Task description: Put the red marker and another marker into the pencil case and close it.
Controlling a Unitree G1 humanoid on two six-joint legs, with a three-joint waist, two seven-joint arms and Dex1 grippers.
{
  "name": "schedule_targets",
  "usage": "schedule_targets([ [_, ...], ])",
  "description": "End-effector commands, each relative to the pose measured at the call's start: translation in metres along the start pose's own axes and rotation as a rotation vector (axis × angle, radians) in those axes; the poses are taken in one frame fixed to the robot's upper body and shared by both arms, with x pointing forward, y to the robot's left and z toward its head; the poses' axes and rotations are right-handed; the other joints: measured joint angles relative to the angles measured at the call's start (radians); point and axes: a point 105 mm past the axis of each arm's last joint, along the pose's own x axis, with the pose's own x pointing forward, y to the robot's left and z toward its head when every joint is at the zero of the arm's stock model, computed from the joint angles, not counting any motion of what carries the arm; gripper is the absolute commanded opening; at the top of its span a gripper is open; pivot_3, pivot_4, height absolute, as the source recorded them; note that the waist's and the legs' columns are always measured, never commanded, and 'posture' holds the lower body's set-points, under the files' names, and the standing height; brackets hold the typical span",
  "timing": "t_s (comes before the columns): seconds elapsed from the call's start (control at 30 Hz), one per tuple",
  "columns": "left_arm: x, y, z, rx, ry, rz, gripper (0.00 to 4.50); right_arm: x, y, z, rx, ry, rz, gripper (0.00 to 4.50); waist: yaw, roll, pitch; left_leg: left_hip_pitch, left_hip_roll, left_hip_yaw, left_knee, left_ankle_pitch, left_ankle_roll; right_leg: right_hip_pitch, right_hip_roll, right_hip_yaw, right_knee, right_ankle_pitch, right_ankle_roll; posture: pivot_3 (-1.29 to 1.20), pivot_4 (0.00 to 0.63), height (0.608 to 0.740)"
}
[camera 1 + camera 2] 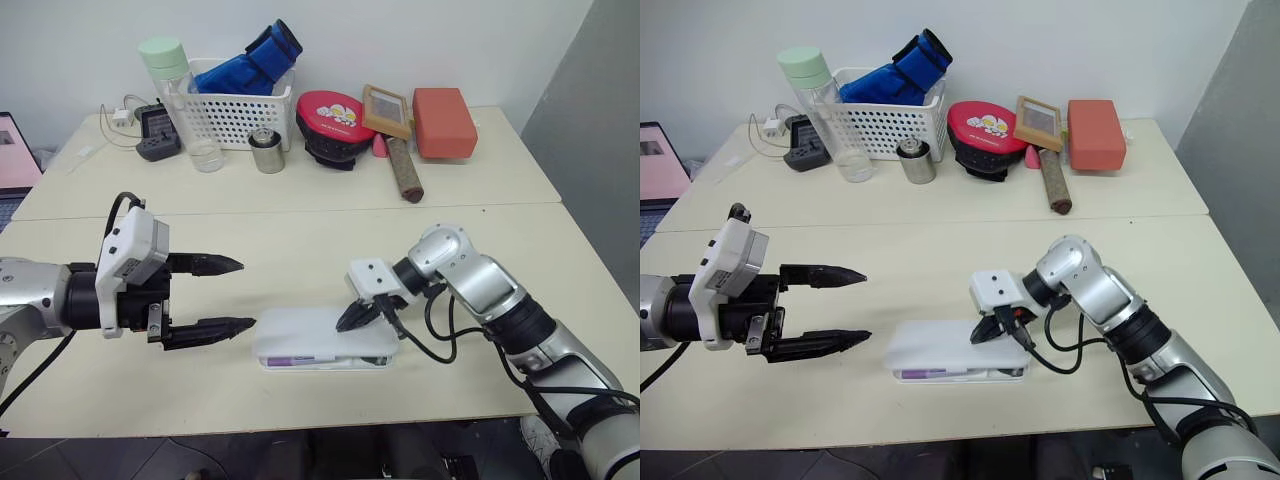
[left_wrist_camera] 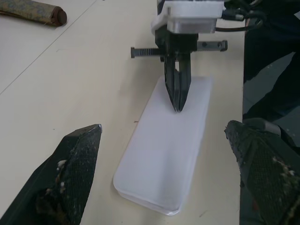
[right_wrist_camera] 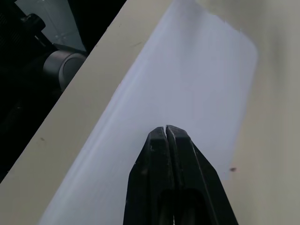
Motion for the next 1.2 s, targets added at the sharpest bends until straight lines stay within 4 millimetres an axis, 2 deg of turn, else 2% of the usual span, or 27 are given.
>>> schedule_targets([
  [0.03,-0.001,-0.001,0.004,0.034,0.014,-0.008,4.5,0.003,-0.003,-0.005,-0.002,0.019,-0.026,0.03,0.0,0.0,0.0,0.0,0.0,0.0,0.0,0.0,0.0,0.0,0.0,0.0,0.0,0.0,0.0,0.0,0.15,0.74],
  [0.43,-0.002,-0.006,0.003,0.038,0.034,-0.048,4.5,0.016,0.001,-0.03,0.035,0.099,-0.008,0.03,0.0,0.0,0.0,0.003,0.0,0.0,0.0,0.0,0.0,0.002,0.001,0.0,0.0,0.0,0.0,0.0,0.15,0.74],
  [0.53,-0.002,-0.004,0.004,0.038,0.024,-0.038,4.5,0.014,0.003,-0.019,0.045,0.03,0.001,0.03,0.001,0.0,0.0,0.004,0.001,0.0,0.0,0.0,0.001,0.002,0.002,0.0,0.0,0.0,0.0,0.0,0.15,0.74],
  [0.57,-0.001,-0.003,0.004,0.038,0.022,-0.036,4.5,0.01,0.004,-0.009,0.058,-0.025,0.002,0.03,0.001,-0.001,0.0,0.004,0.001,0.0,0.0,-0.001,0.001,0.002,0.002,0.0,0.0,0.0,0.0,0.0,0.15,0.74],
  [0.7,0.001,-0.001,0.006,0.024,-0.007,-0.02,4.5,-0.018,0.0,0.022,0.105,-0.234,-0.068,0.03,0.002,0.0,0.0,0.002,0.001,0.0,0.0,0.0,0.001,0.002,0.002,0.0,0.0,0.0,0.0,0.0,0.15,0.74],
  [0.77,0.002,0.01,0.008,0.001,-0.05,0.043,4.5,-0.041,-0.016,0.033,0.146,-0.36,-0.235,0.03,0.003,0.0,0.0,0.001,0.001,0.0,0.0,0.0,0.001,0.0,0.001,0.0,0.0,0.0,0.0,0.0,0.15,0.74],
  [0.83,0.003,0.017,0.008,-0.01,-0.071,0.076,4.5,-0.058,-0.027,0.032,0.219,-0.435,-0.356,0.39,0.007,0.0,0.0,0.001,0.001,-0.001,0.0,-0.001,0.001,0.001,0.0,0.0,0.0,0.0,0.0,0.0,0.15,0.74],
  [0.9,0.005,0.023,0.007,-0.012,-0.081,0.107,4.5,-0.066,-0.029,0.024,0.257,-0.438,-0.414,0.83,0.011,0.0,0.0,0.001,0.001,-0.001,0.0,0.0,0.001,0.001,0.0,0.0,0.0,0.0,0.0,0.0,0.15,0.74],
  [1.03,0.006,0.057,0.002,-0.041,-0.151,0.288,4.5,-0.101,-0.042,-0.013,0.401,-0.383,-0.707,1.74,0.018,0.0,0.0,0.001,0.0,0.0,-0.001,0.0,0.001,0.001,0.0,0.0,0.0,0.0,0.0,0.0,0.15,0.74],
  [1.1,0.004,0.071,-0.002,-0.061,-0.175,0.368,4.5,-0.111,-0.039,-0.029,0.438,-0.343,-0.788,2.18,0.019,0.0,0.0,-0.001,-0.001,-0.001,0.0,0.0,0.0,0.0,0.0,0.0,0.0,0.0,0.0,0.0,0.15,0.74],
  [1.13,0.002,0.08,-0.008,-0.048,-0.158,0.43,4.5,-0.116,-0.036,-0.039,0.469,-0.32,-0.825,2.55,0.019,0.0,0.0,-0.001,-0.001,0.0,0.0,0.0,0.0,0.0,0.0,0.0,0.0,0.0,0.0,0.0,0.15,0.74],
  [1.2,-0.002,0.09,-0.015,-0.045,-0.147,0.5,4.5,-0.121,-0.027,-0.048,0.482,-0.297,-0.849,2.88,0.019,0.0,0.0,-0.001,-0.002,0.0,0.0,0.0,0.0,0.0,0.0,0.0,-0.001,0.0,0.0,0.0,0.15,0.74],
])
